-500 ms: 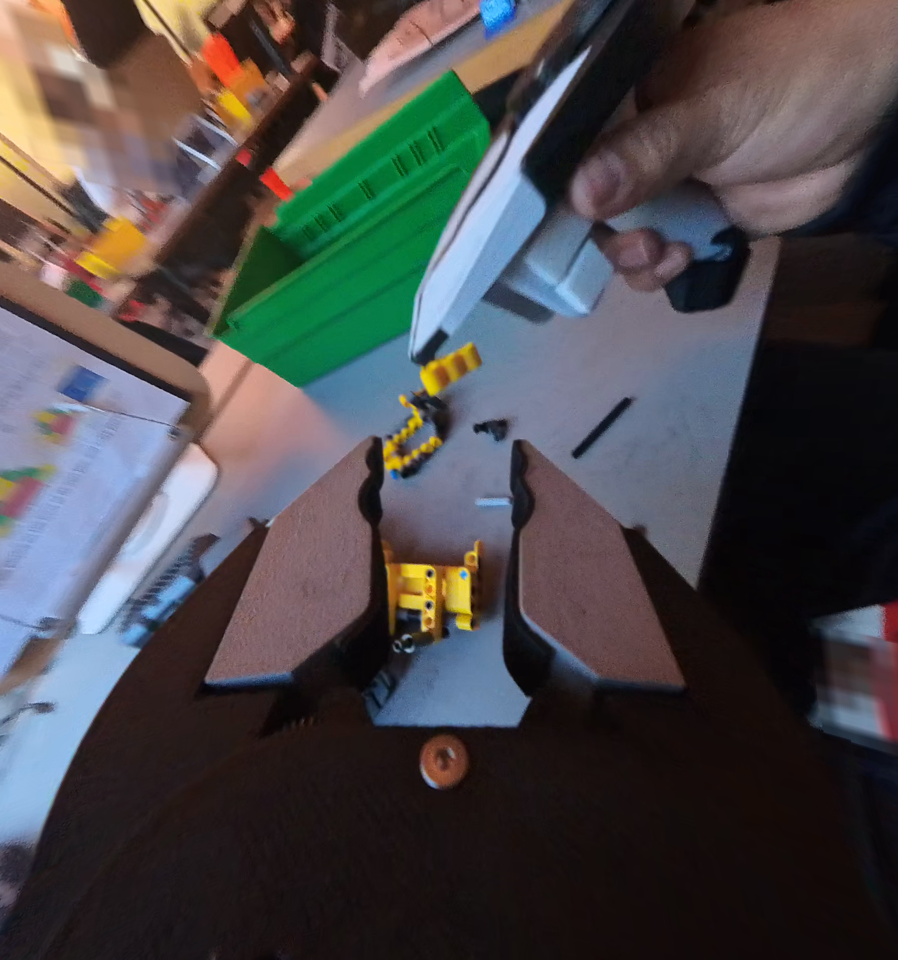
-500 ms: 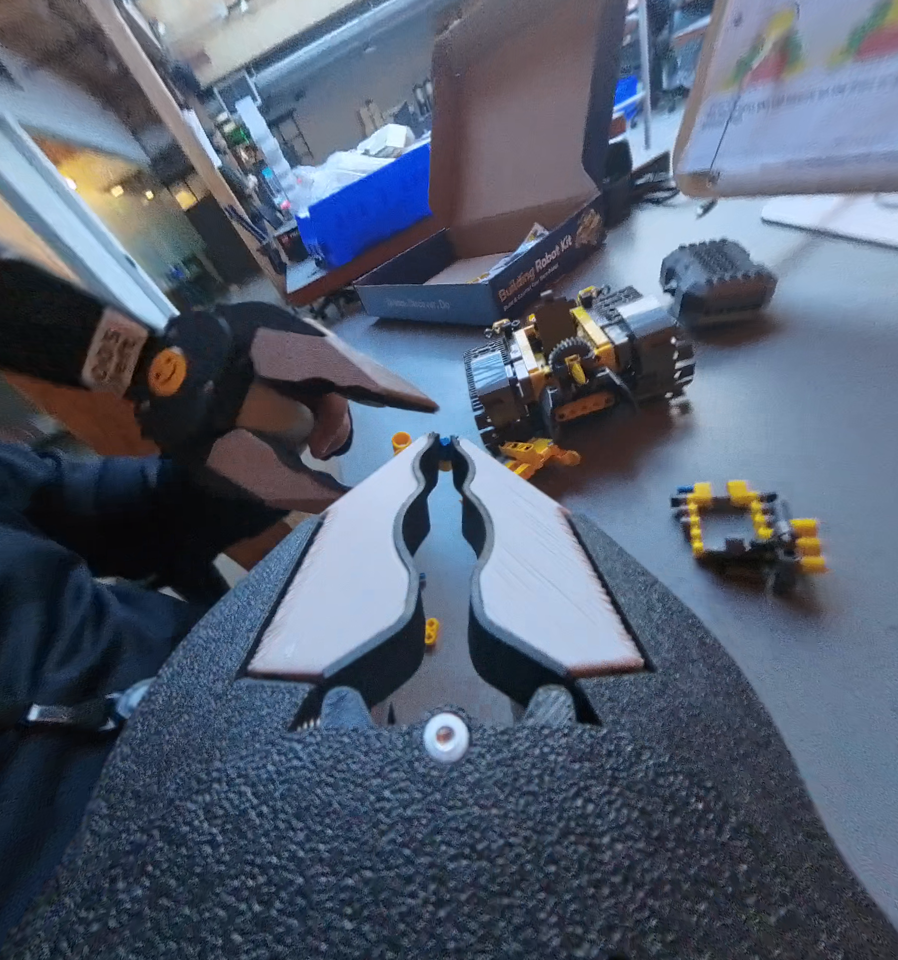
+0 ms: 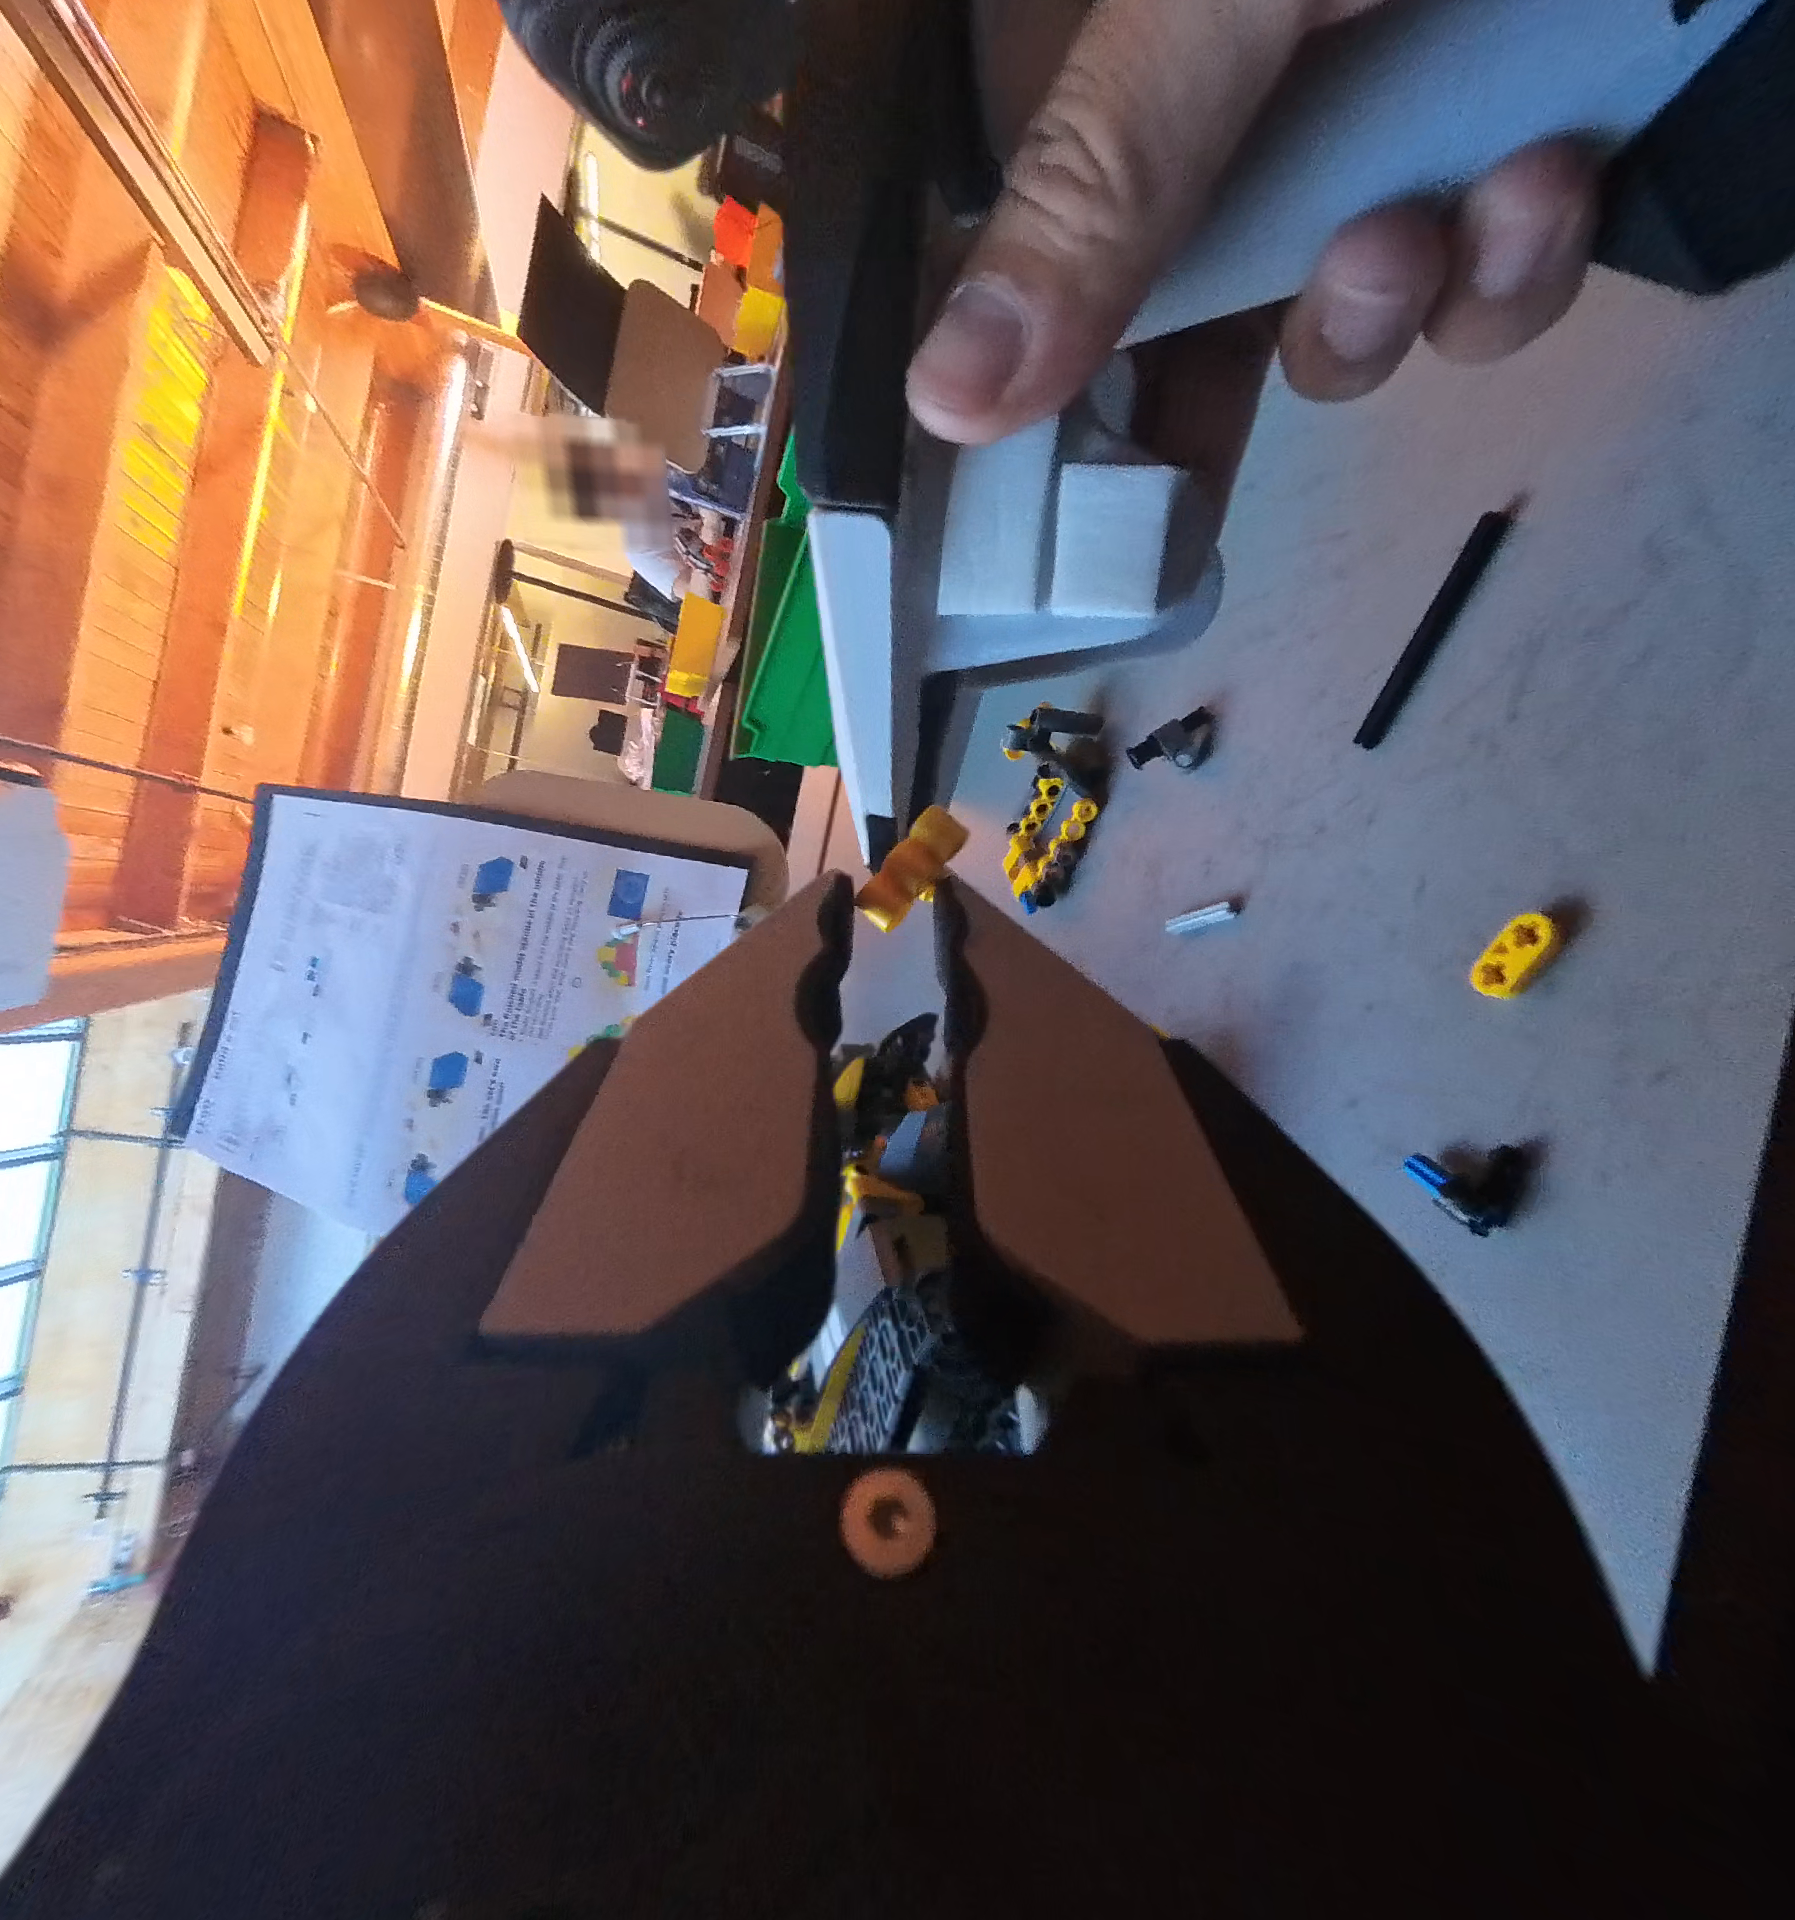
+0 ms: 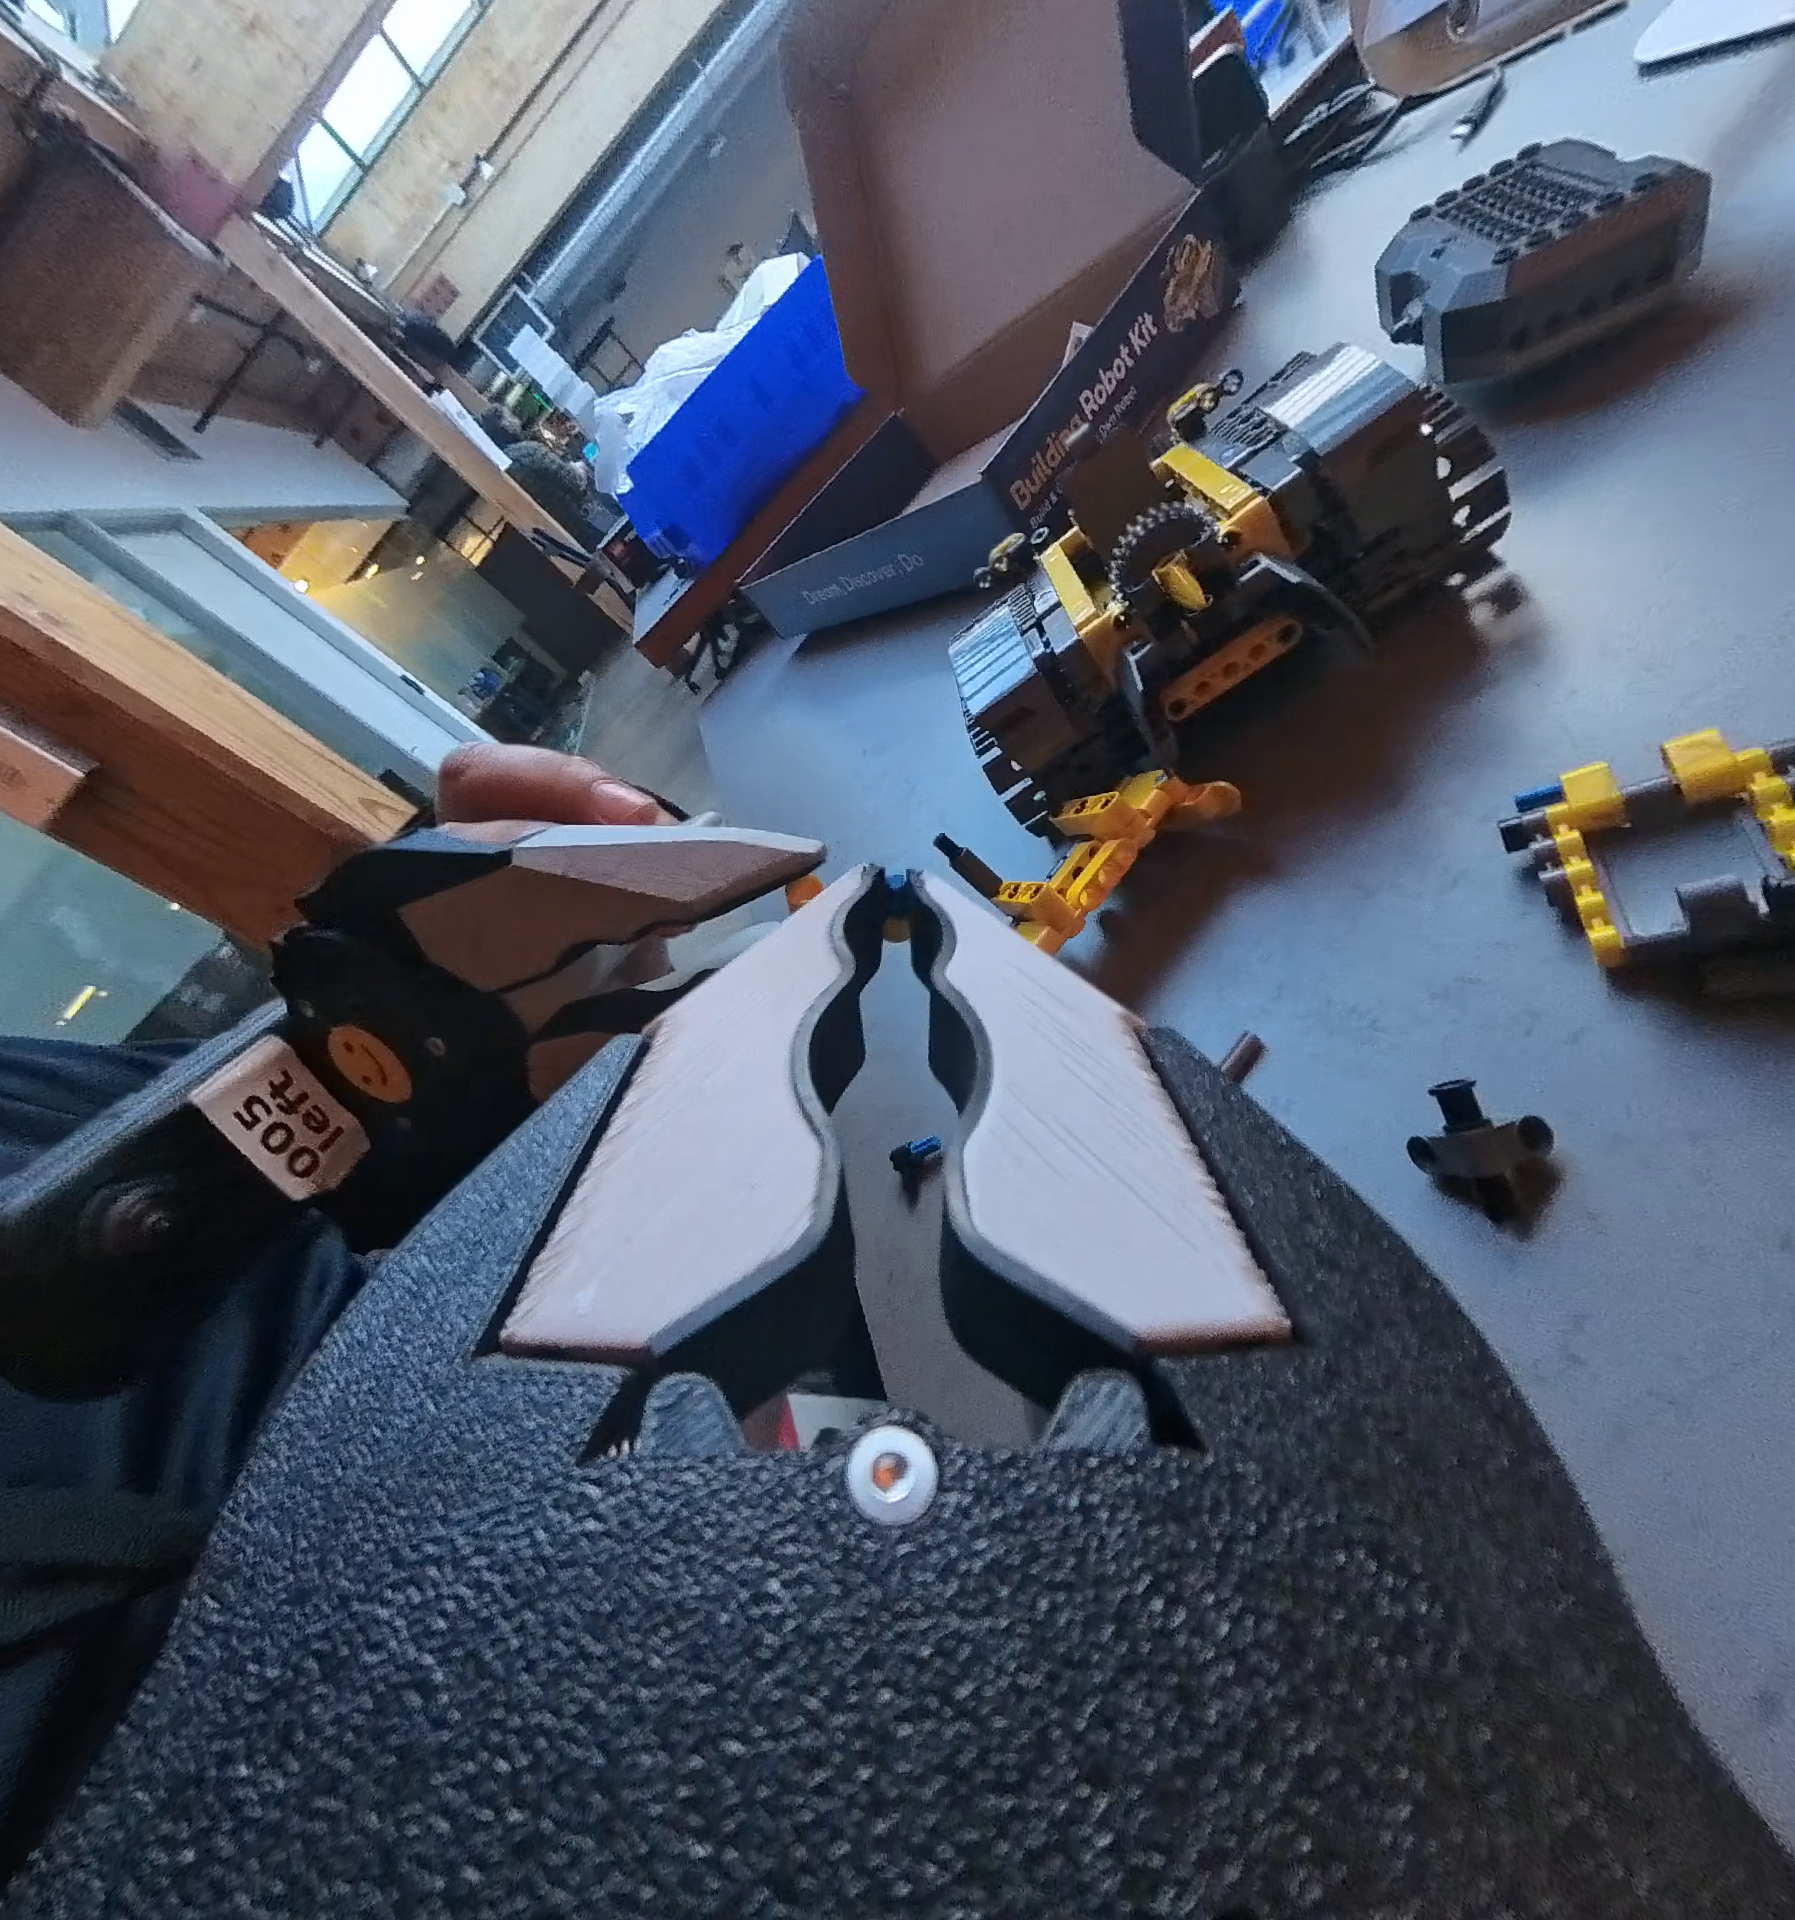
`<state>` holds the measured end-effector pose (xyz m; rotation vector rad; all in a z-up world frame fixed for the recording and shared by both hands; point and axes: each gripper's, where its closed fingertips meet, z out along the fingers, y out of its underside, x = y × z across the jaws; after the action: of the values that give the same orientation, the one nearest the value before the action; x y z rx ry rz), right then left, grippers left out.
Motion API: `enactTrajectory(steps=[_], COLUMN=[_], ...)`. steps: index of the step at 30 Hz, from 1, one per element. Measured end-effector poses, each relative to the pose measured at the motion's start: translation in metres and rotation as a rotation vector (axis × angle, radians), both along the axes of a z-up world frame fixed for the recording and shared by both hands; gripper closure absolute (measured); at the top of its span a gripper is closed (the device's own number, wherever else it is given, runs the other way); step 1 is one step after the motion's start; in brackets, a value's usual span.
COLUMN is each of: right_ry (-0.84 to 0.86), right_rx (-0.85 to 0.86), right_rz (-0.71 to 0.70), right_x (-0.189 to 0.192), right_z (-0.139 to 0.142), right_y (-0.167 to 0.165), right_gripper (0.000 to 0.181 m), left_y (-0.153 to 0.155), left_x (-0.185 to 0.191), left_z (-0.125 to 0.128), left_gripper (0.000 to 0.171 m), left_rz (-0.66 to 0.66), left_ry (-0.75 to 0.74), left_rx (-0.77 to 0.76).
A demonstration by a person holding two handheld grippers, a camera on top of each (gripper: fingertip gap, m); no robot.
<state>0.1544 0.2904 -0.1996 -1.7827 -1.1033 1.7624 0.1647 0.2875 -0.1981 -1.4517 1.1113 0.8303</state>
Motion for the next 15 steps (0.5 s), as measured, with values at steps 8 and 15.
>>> enactTrajectory(steps=[8, 15], right_ry=[-0.019, -0.014], right_rx=[-0.059, -0.099], right_rz=[0.017, 0.050], right_x=[-0.001, -0.004], right_z=[-0.009, -0.013], right_y=[-0.001, -0.006], right_gripper=[0.180, 0.180], left_y=[0.000, -0.004], left_x=[0.003, 0.007], left_z=[-0.008, -0.013], left_gripper=[0.159, 0.160], left_rz=[-0.035, -0.080], left_ry=[0.149, 0.137], left_rx=[0.041, -0.003])
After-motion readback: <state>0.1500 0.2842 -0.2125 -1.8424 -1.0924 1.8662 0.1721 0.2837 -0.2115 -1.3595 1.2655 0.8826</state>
